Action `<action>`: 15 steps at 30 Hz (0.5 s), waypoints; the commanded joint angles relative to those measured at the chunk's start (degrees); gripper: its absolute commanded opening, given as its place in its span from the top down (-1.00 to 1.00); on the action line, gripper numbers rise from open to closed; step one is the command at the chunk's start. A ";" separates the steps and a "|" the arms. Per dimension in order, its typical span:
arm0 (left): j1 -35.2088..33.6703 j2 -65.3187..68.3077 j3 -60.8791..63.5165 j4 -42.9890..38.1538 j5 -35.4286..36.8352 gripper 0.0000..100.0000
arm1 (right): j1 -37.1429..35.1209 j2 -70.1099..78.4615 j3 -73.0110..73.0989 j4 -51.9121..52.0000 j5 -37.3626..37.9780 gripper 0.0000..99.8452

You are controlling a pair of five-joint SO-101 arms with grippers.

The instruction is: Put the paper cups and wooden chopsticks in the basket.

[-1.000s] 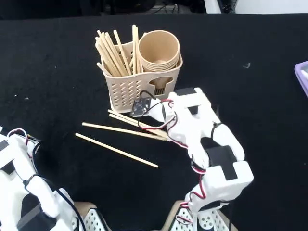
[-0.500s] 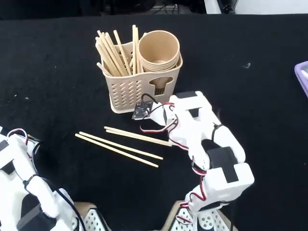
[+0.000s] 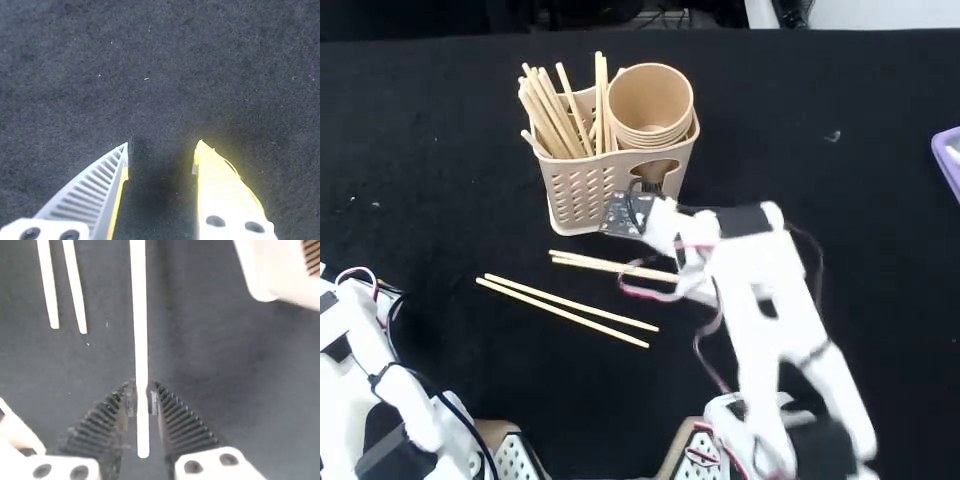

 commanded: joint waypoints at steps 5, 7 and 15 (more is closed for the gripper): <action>-0.31 -0.26 -0.84 -0.88 -0.26 0.57 | -13.63 -16.57 3.47 3.25 -8.09 0.98; -0.40 -0.26 -0.75 -0.88 -0.26 0.57 | -13.19 -15.16 5.67 2.29 -7.65 0.98; -0.40 -0.26 -0.66 -0.88 -0.26 0.57 | 9.23 -3.56 17.19 -15.30 4.66 0.98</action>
